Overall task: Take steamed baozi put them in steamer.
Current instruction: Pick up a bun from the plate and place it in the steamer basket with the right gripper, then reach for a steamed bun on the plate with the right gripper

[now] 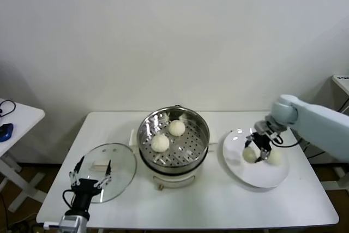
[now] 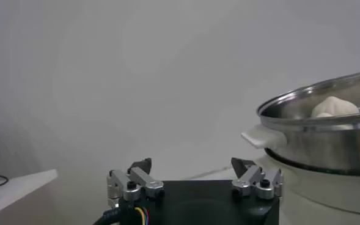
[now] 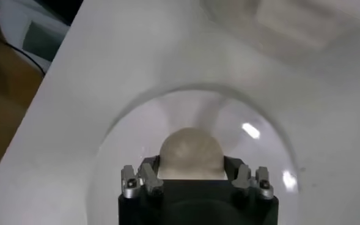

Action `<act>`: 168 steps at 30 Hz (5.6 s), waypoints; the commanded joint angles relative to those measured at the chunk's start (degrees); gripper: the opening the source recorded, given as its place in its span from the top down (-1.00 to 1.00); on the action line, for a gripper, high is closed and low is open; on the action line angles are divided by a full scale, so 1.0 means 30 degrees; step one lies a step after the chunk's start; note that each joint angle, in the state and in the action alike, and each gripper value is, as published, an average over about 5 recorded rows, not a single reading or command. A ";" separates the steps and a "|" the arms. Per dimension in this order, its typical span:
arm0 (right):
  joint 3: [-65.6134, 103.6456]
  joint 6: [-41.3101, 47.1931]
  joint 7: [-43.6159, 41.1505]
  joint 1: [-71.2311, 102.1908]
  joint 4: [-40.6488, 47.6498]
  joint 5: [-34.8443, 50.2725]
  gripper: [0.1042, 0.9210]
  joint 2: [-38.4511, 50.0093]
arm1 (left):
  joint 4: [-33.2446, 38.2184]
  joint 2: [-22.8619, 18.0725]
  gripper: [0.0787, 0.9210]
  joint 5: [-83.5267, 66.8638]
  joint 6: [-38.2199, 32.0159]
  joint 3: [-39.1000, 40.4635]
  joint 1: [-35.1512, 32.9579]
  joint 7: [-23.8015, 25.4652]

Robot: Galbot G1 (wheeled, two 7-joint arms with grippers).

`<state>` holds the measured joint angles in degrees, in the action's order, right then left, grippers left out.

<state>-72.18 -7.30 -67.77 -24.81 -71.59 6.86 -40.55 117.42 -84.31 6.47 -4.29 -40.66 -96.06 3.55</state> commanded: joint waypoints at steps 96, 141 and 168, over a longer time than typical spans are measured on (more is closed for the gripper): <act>0.0548 -0.8317 0.0340 -0.1300 -0.5482 -0.8220 -0.76 -0.9096 | -0.0341 -0.0127 -0.77 0.0746 0.0535 0.0341 0.0184 -0.0101; 0.6568 -0.0072 -0.0414 0.6899 0.5649 -0.4930 -0.76 0.1817 | 0.0132 0.0299 -0.77 0.0360 0.0261 0.0466 -0.0053 -0.0041; 0.8637 -0.0299 0.0091 0.8268 0.8440 -0.5971 -0.76 -0.0982 | -0.0534 0.0378 -0.77 0.0399 0.0403 0.0381 0.0369 -0.0044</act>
<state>-48.51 -8.21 -67.80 -1.89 -48.77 -9.94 -41.33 115.91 -83.25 7.67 -3.08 -39.49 -95.01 3.42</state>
